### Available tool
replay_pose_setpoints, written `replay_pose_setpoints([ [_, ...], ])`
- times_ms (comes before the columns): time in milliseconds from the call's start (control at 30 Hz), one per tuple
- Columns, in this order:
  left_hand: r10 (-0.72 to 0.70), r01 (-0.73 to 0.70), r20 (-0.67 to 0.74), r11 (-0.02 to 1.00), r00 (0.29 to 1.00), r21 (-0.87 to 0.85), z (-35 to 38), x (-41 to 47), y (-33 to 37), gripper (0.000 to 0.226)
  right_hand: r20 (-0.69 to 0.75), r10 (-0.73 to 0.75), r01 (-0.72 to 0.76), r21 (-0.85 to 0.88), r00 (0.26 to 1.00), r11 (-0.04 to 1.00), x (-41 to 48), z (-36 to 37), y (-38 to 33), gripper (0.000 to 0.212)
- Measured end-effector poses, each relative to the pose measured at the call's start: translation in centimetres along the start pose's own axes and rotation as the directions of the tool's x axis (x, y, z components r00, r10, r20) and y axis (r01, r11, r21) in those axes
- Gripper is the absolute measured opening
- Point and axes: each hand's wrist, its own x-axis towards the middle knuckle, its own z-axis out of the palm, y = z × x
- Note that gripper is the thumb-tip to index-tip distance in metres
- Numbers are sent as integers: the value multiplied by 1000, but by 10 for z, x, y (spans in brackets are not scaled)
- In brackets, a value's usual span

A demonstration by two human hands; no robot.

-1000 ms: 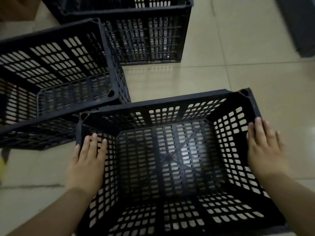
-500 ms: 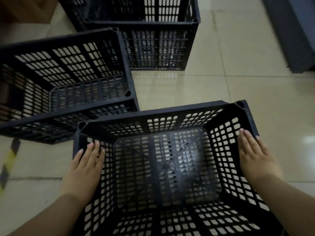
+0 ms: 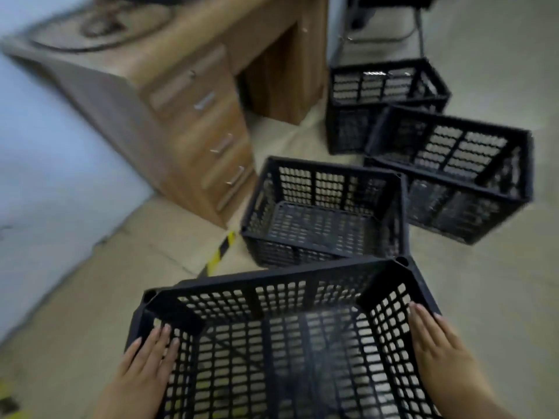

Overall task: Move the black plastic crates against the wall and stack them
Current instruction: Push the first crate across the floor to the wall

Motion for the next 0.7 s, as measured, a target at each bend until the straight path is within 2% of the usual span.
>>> replay_pose_setpoints([
  [67, -114, 112, -54, 993, 992, -34, -8, -32, -35, 47, 4, -89, 89, -5, 996, 996, 48, -8, -30, 53],
  [200, -233, 235, 51, 972, 971, -26, -5, -100, -116, 44, -32, -358, 359, 64, 933, 931, 144, -21, -100, 57],
  [300, -292, 295, 74, 955, 953, -30, 0, -159, -169, 48, -30, -493, 493, 99, 869, 864, 213, -32, -168, 60],
  [400, -389, 390, 52, 920, 920, -27, 16, -217, -219, 51, -60, -603, 606, 62, 796, 793, 269, -31, -251, 59],
  [500, -462, 471, 147, 881, 875, -35, 42, -271, -271, 52, -81, -706, 709, 20, 704, 705, 319, -34, -341, 57],
  [600, -514, 513, 101, 857, 852, 42, 76, -324, -325, 52, -91, -785, 788, -1, 613, 616, 358, -36, -433, 57],
  [700, -546, 545, 100, 837, 831, 45, 101, -362, -374, 51, -58, -813, 814, 6, 580, 580, 385, -27, -513, 62],
])
